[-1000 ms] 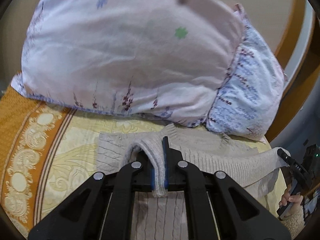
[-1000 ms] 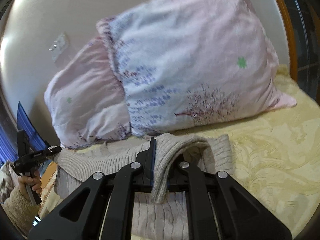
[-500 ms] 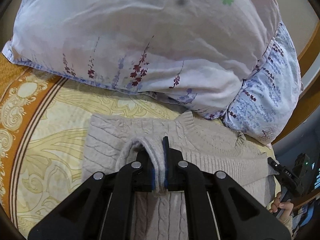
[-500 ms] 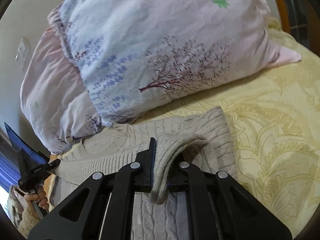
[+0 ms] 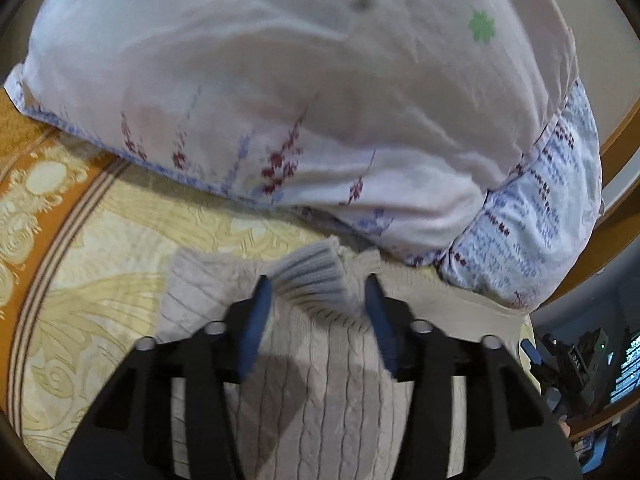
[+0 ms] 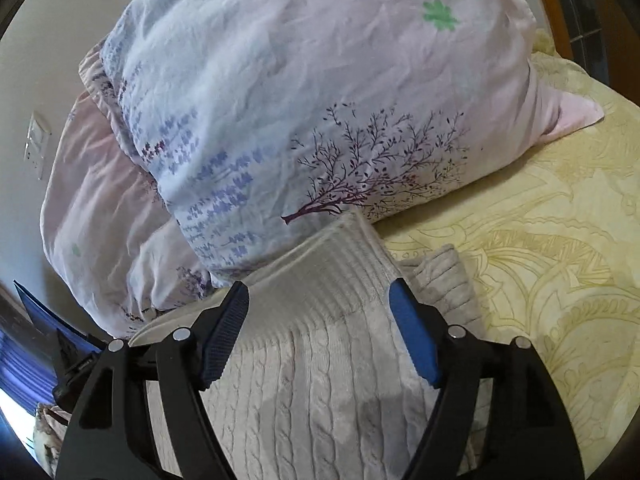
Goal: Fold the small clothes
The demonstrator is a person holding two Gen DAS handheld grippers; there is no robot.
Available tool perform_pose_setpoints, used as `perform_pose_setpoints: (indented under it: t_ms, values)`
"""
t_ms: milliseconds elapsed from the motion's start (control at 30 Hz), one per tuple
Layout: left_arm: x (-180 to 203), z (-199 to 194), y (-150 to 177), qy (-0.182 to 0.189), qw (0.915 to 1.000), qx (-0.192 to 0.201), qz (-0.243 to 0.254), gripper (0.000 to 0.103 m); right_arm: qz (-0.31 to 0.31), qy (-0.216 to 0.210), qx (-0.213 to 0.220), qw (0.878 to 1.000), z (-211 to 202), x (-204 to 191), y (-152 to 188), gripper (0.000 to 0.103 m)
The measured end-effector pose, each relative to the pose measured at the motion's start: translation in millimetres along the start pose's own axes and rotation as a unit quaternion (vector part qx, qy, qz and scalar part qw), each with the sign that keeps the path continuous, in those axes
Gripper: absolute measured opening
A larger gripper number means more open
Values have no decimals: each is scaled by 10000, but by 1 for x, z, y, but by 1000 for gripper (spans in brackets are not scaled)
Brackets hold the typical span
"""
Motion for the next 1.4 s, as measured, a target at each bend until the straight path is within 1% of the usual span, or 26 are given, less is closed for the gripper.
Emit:
perform_pose_setpoints:
  t_ms: [133, 200, 267, 400, 533, 567, 600, 667, 733, 800, 1000, 1033, 1067, 1100, 1133, 1400]
  values:
    - [-9, -16, 4, -93, 9999, 13, 140, 53, -124, 141, -9, 9998, -17, 12, 8, 73]
    - [-16, -27, 13, -182, 9995, -46, 269, 51, -201, 192, -14, 9996, -25, 19, 13, 63]
    - [-21, -34, 22, -181, 9990, -137, 377, 51, -359, 314, -80, 9988, -37, 28, 22, 58]
    - [-27, -47, 40, -199, 9972, -272, 669, 49, -615, 426, -203, 9970, -53, 39, 41, 54]
    - [-31, -58, 54, -278, 9949, -288, 921, 49, -837, 507, -316, 9947, -63, 43, 57, 49]
    - [-31, -60, 58, -266, 9947, -299, 949, 49, -863, 511, -353, 9943, -63, 44, 60, 45]
    - [-32, -60, 61, -259, 9943, -334, 976, 47, -870, 501, -405, 9941, -63, 45, 64, 40]
    - [-33, -59, 68, -252, 9937, -432, 1007, 41, -892, 535, -466, 9935, -63, 48, 69, 36]
    - [-32, -57, 74, -276, 9930, -486, 1042, 39, -894, 536, -454, 9935, -65, 49, 71, 32]
    - [-31, -56, 78, -266, 9921, -552, 1093, 32, -901, 531, -424, 9936, -67, 49, 72, 26]
    - [-31, -53, 87, -337, 9902, -662, 1182, 30, -1045, 567, -430, 9920, -70, 45, 75, 24]
    - [-32, -53, 88, -335, 9903, -669, 1174, 30, -1054, 579, -421, 9919, -70, 45, 76, 21]
    - [-32, -53, 88, -323, 9904, -675, 1161, 25, -1080, 596, -399, 9916, -70, 45, 76, 14]
    - [-32, -52, 89, -315, 9905, -690, 1148, 14, -1099, 592, -385, 9914, -71, 44, 76, 13]
    - [-33, -53, 90, -301, 9905, -712, 1137, 9, -1107, 589, -358, 9915, -72, 44, 76, 13]
    - [-36, -66, 92, -61, 9919, -688, 1063, 7, -1119, 471, -188, 9924, -93, 34, 78, 11]
Point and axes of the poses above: each gripper's, at about its wrist camera, not at the fingertips, and z roughly the way its jaws point, x to its right, y to its underside, the point moved 9 cm from there along z, roughly the way its jaws point, and after that the axes turned 1 degree about y, right-handed, at the moved point
